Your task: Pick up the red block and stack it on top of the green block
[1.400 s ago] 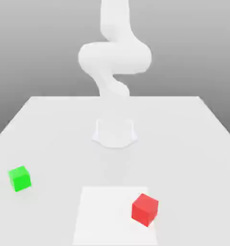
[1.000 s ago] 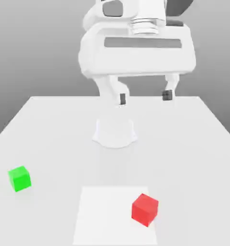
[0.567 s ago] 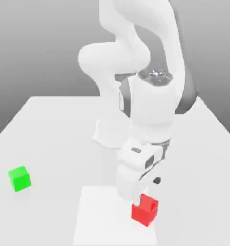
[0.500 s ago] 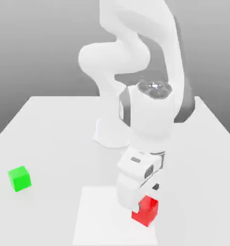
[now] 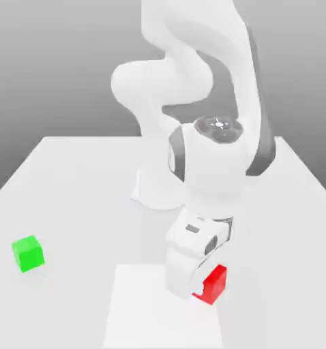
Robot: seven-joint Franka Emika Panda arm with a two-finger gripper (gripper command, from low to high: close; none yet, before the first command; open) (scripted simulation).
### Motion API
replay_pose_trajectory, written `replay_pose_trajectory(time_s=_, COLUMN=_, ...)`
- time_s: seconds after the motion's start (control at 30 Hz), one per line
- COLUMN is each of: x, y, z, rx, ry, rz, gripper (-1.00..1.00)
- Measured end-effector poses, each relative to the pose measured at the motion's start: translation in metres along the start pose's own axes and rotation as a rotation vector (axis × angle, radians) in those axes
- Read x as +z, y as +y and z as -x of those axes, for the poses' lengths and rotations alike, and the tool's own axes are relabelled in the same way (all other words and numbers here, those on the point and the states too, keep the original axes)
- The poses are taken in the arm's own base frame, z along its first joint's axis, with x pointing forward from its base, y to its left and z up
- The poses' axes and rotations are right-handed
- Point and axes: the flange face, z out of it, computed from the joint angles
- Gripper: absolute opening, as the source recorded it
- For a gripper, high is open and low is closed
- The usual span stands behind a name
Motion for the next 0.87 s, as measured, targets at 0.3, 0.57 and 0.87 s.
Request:
replay_pose_trajectory(time_s=0.3, x=-0.027, y=0.251, z=0.072, rx=0.86, ry=0.002, rz=0.01, gripper=-1.0)
replay_pose_trajectory(time_s=0.57, x=-0.018, y=0.341, z=0.155, rx=1.297, ry=0.0, rz=-0.007, gripper=-1.0)
replay_pose_trajectory(time_s=0.87, x=0.027, y=0.34, z=0.157, rx=1.3, ry=-0.003, rz=-0.005, gripper=1.0)
